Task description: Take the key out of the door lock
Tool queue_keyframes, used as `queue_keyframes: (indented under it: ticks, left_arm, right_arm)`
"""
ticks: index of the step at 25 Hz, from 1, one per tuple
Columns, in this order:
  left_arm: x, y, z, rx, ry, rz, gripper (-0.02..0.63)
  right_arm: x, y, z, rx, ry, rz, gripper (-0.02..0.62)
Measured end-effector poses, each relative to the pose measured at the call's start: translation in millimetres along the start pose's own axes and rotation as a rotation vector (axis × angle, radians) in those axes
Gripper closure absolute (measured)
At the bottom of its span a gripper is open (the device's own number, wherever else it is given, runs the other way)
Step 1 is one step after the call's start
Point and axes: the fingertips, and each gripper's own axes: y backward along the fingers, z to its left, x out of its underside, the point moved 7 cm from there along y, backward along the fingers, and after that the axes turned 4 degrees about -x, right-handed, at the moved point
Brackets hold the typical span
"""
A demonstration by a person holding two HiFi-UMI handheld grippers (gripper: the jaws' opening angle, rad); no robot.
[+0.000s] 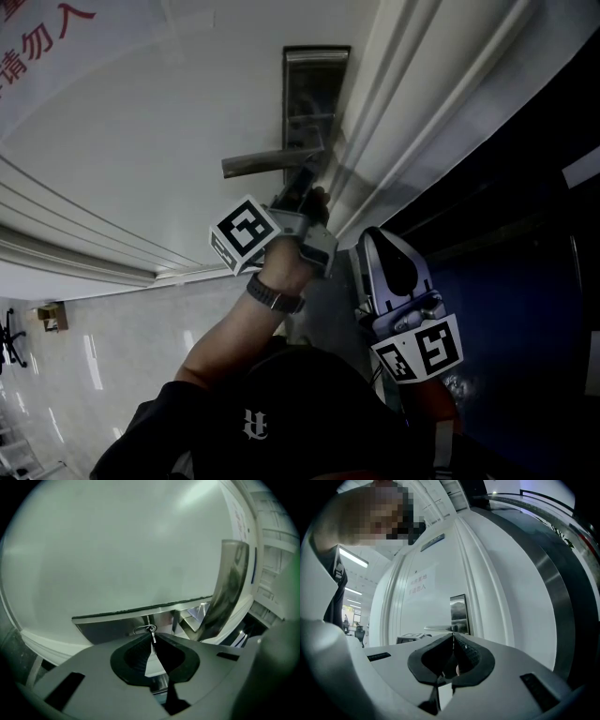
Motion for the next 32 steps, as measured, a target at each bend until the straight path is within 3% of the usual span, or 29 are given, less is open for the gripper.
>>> queue_keyframes:
  ticks: [12,29,32]
  left_arm:
    - [11,11,0,-0.031,0.132,-0.019,0.595]
    - [31,38,-9,-0.043,0.119,0.002,0.597]
    - [19,32,4,-0.054,0.118,0.006,0.597]
  right_arm:
    - [-3,6,3,0.009,0.008,-0.013,0.578]
    - [-10,31,16,0.001,0.014,-0.027,0.578]
    - [0,9,10,-0.009,0.007,-0.019,0.578]
